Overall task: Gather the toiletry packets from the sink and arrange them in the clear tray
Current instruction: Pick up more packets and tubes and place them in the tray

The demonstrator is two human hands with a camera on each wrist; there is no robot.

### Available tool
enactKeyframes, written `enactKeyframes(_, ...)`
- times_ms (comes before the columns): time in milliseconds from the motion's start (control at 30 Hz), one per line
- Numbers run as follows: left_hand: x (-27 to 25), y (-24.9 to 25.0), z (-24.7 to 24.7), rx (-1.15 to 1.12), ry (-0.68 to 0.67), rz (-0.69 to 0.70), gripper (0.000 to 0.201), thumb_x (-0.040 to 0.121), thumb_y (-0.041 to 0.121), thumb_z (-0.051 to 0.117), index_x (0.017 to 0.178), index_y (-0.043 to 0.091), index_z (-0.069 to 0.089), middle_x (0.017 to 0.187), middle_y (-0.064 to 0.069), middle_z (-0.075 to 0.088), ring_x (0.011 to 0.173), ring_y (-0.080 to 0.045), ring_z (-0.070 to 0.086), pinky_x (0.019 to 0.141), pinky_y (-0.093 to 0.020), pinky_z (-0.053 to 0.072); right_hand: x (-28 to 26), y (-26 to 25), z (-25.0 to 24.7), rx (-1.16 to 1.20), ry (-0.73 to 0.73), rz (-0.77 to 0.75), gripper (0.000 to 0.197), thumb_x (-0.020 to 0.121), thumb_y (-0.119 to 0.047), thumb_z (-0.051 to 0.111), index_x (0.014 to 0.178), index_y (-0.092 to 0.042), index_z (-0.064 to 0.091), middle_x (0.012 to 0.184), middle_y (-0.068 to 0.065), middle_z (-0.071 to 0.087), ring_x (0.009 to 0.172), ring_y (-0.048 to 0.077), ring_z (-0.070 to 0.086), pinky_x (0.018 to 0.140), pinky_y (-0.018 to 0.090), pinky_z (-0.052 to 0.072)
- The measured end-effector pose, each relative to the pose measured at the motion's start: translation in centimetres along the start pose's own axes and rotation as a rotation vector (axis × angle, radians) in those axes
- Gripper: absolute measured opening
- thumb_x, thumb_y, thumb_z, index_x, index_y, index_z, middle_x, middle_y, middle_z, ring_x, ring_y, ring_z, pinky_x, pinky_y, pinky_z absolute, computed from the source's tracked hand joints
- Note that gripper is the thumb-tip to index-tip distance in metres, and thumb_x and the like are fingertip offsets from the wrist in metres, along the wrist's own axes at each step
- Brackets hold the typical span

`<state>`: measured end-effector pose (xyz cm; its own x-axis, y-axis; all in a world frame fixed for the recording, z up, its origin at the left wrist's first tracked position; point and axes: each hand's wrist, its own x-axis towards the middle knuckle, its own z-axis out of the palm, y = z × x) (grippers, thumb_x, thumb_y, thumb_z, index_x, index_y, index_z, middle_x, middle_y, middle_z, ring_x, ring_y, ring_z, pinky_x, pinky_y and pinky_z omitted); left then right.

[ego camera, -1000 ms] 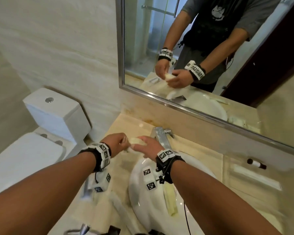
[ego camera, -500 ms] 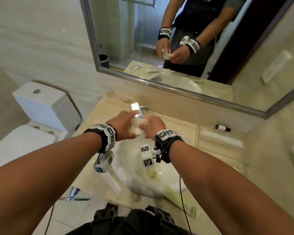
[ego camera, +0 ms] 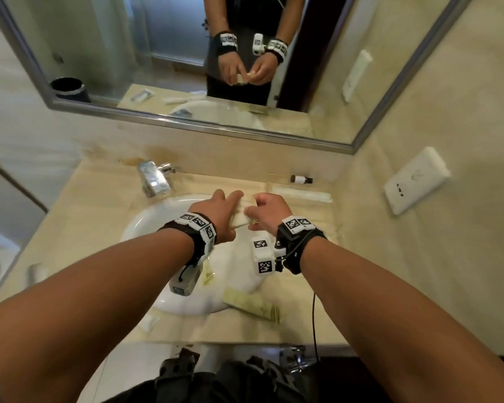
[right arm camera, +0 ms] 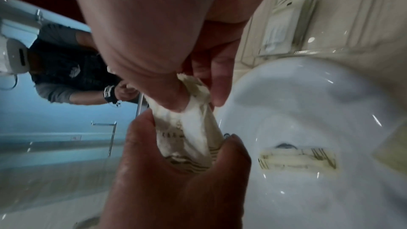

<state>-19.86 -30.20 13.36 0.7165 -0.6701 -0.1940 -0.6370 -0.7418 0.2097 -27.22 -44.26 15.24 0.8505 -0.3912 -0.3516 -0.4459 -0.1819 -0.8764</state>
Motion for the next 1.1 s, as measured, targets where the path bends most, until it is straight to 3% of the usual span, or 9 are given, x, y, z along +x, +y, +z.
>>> enactKeyframes(100,0.8,1.7,0.5,-0.023,-0.038,0.031,0.088,0.073,0.035,0.068,0.144,0.037,0.016,0.126,-0.004,0.042,0.087,-0.031,0.064,0.067,-0.037,0.052,-1.1,0.9,-1.4,0.003,0.09,0.09,0.01,0.089,-0.024,0.071,0.085,-0.023,0.062,0.08,-0.006,0.065,0.073,0.011,0.068,0.07,0.035,0.061)
enactKeyframes(200,1.5,2.9,1.1,-0.064,-0.07,0.08,0.081,0.076,0.032,0.066,0.144,0.028,0.023,0.129,-0.005,0.04,0.091,-0.031,0.063,0.064,-0.035,0.049,-1.8,2.1,-2.3,-0.108,0.08,0.202,0.033,0.084,-0.041,0.072,0.102,-0.014,0.067,0.091,0.0,0.074,0.079,0.015,0.074,0.062,0.03,0.056)
enactKeyframes(400,2.7,4.7,2.9,-0.04,-0.135,0.269,0.065,0.076,0.023,0.062,0.135,0.022,0.035,0.121,-0.006,0.043,0.074,-0.031,0.061,0.056,-0.033,0.044,-3.1,5.1,-3.1,-0.087,0.232,0.254,0.013,0.092,-0.024,0.061,0.1,-0.017,0.069,0.09,0.005,0.075,0.071,0.014,0.072,0.064,0.027,0.059)
enactKeyframes(533,3.3,6.7,4.5,0.031,-0.232,0.346,0.07,0.076,0.023,0.063,0.138,0.02,0.032,0.125,-0.007,0.042,0.081,-0.032,0.064,0.058,-0.034,0.047,-3.4,8.2,-3.4,0.026,0.3,0.351,0.017,0.095,-0.019,0.054,0.105,-0.011,0.065,0.102,0.01,0.073,0.081,0.02,0.075,0.063,0.032,0.056)
enactKeyframes(667,4.0,8.6,6.2,0.088,-0.301,0.416,0.077,0.077,0.028,0.064,0.144,0.02,0.026,0.129,-0.006,0.041,0.091,-0.03,0.064,0.063,-0.035,0.049,-3.4,11.0,-4.8,0.006,0.314,0.411,0.025,0.094,-0.014,0.052,0.113,-0.002,0.062,0.109,0.02,0.07,0.074,0.018,0.072,0.061,0.034,0.055)
enactKeyframes(800,5.5,10.0,7.3,0.08,-0.351,0.416,0.095,0.075,0.036,0.069,0.152,0.024,0.015,0.14,-0.005,0.04,0.112,-0.03,0.059,0.082,-0.039,0.054,-2.3,13.2,-8.0,-0.029,0.31,0.482,0.043,0.094,-0.012,0.046,0.136,-0.008,0.054,0.103,0.006,0.068,0.074,0.015,0.07,0.055,0.028,0.054)
enactKeyframes(867,6.5,10.4,7.8,0.073,-0.376,0.404,0.097,0.076,0.038,0.07,0.153,0.024,0.012,0.143,-0.005,0.039,0.118,-0.029,0.056,0.085,-0.039,0.054,-1.3,14.8,-10.0,-0.034,0.332,0.539,0.049,0.09,-0.011,0.044,0.139,-0.012,0.052,0.104,0.006,0.068,0.077,0.02,0.071,0.06,0.031,0.058)
enactKeyframes(967,8.5,10.7,8.4,0.077,-0.375,0.363,0.085,0.081,0.036,0.065,0.152,0.024,0.02,0.145,-0.005,0.039,0.123,-0.028,0.05,0.092,-0.04,0.051,1.3,18.9,-13.3,-0.118,0.365,0.581,0.051,0.078,-0.016,0.041,0.125,-0.012,0.06,0.112,0.012,0.068,0.091,0.032,0.069,0.082,0.047,0.059)
enactKeyframes(1100,10.6,11.7,9.9,0.11,-0.359,0.358,0.067,0.087,0.035,0.057,0.148,0.023,0.033,0.147,-0.005,0.038,0.128,-0.028,0.044,0.099,-0.04,0.046,3.3,20.3,-16.3,-0.191,0.405,0.618,0.043,0.083,-0.016,0.042,0.121,-0.011,0.062,0.121,0.013,0.067,0.1,0.035,0.065,0.084,0.039,0.054)
